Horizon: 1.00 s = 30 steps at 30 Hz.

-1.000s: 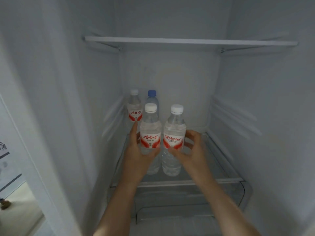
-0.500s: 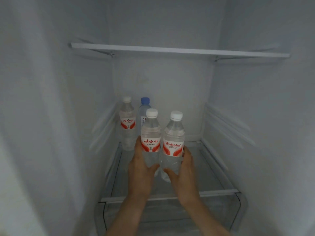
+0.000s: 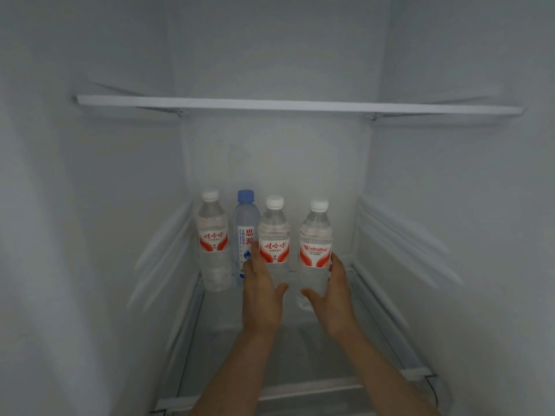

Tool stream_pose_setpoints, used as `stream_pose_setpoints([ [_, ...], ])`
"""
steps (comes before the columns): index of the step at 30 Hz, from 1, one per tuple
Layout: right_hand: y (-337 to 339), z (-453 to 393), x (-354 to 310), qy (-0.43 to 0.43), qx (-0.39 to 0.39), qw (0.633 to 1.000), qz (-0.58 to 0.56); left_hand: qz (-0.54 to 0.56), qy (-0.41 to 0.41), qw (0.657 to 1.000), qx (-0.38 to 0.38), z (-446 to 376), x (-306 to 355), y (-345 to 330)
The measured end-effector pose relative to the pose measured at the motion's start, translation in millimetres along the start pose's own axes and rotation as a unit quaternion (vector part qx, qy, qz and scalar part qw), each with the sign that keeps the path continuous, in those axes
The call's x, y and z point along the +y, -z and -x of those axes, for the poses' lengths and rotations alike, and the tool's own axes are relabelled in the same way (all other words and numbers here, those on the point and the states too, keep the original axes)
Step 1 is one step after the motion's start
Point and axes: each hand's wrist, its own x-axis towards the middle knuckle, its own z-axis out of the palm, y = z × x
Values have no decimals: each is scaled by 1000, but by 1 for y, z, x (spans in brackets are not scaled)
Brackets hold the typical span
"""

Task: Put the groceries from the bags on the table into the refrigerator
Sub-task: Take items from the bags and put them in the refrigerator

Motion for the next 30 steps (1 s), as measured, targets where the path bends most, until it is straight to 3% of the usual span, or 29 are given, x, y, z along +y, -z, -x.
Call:
stream_pose_setpoints([
  [8,0,-34,13,-29,-25,999,-32,-40,2,999,8,-17,-12,-23],
  [15,-5,-50,22,-20,-32,999,-18,-177,-30,981,68,-26,-15,-46],
  [27,-15,-61,31,0,-38,999,-27,-188,-71,978,48,-24,-31,-56],
  [30,-16,-62,32,5,-39,999,-24,-139,-56,987,54,-23,-32,-55],
])
